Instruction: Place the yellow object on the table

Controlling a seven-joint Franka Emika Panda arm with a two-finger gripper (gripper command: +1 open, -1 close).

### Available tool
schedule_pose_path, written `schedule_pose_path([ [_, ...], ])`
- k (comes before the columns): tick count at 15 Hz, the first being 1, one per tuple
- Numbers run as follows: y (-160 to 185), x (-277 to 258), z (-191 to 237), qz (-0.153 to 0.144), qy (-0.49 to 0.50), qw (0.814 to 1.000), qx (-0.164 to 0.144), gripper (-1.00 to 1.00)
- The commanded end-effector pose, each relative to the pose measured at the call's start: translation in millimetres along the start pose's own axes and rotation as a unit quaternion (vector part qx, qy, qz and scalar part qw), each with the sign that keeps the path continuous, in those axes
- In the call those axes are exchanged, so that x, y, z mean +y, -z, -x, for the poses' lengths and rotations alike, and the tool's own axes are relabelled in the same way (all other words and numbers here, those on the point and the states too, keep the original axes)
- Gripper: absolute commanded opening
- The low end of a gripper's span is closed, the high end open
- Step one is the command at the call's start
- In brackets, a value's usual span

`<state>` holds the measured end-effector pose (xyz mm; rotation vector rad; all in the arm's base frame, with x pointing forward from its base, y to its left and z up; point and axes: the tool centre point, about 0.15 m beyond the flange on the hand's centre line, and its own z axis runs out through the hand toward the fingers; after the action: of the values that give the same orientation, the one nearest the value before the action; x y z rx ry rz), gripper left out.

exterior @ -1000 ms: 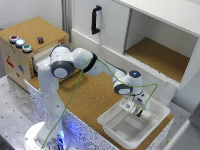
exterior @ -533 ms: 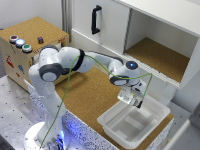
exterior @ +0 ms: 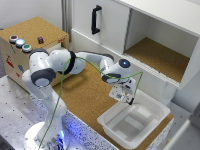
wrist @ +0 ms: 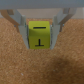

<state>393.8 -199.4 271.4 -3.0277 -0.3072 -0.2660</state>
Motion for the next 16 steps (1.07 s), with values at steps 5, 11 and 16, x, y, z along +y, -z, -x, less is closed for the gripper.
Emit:
schedule_pose_path([
  [5,-84,-43,-27,0.112,-0.052,0.988,-0.088,-1.00],
  [11,-88,-44,-16,0.082,-0.058,0.990,-0.096,1.00],
  [16,-50,-62,-4,0.079,-0.069,0.992,-0.073,1.00],
])
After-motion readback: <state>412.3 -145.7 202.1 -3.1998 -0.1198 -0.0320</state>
